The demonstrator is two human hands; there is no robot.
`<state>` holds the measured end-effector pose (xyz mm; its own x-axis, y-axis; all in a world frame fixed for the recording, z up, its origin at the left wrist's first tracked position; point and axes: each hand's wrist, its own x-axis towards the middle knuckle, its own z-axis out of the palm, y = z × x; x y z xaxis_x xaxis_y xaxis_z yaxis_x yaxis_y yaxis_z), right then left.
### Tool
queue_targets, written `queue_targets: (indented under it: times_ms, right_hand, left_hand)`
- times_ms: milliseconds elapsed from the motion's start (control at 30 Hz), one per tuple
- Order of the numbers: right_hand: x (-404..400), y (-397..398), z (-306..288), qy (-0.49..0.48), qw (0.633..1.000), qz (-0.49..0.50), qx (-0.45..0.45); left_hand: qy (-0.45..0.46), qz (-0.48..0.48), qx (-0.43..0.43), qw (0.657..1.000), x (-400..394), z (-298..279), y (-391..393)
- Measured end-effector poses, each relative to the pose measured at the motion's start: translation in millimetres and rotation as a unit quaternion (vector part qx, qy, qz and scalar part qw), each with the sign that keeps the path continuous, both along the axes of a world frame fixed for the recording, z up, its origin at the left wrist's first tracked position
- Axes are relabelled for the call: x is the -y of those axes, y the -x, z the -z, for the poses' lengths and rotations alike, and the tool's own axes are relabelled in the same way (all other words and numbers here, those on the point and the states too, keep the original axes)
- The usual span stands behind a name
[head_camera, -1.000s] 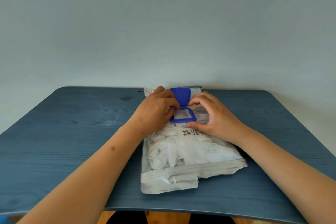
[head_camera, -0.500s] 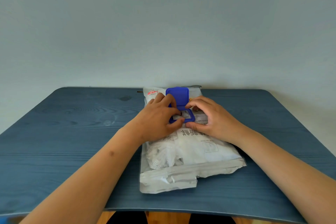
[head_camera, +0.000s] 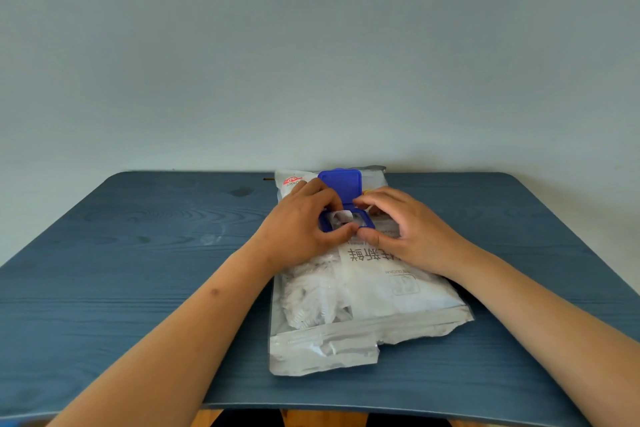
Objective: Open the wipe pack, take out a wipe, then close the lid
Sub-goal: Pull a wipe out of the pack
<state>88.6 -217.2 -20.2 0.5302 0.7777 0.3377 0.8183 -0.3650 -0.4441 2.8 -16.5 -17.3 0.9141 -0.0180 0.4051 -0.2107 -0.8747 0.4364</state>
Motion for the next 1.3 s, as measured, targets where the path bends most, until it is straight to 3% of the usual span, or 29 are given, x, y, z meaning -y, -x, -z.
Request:
queue_targets:
  times_ms: [233,367,567,833,1133,1300]
  right_hand:
    - [-3,2,-7,-0.027,0.999,0.023,-0.01]
    - [-13,5,-19,-0.009,0.999,0.051,0.012]
    - [-44,9,-42,0.158,0.985,0.052,0.036]
    - [-76,12,-65,0.369,0.928,0.049,0.009]
    - [-95,25,-52,0.406,0.904,0.086,0.105]
    - [-92,23,-52,0.415,0.902,0.075,0.094]
  left_hand:
    - [0.11,-0.073,0.009,0.991,1,-3,6]
    - [0.126,-0.088,0.013,0.988,-2,-2,9]
    - [0.128,-0.103,0.0,0.986,-4,1,9]
    - [0.085,-0.108,0.003,0.991,-3,4,8]
    - [0.082,-0.099,-0.005,0.992,-3,5,7]
    - [0.083,-0.096,-0.006,0.992,-4,5,8]
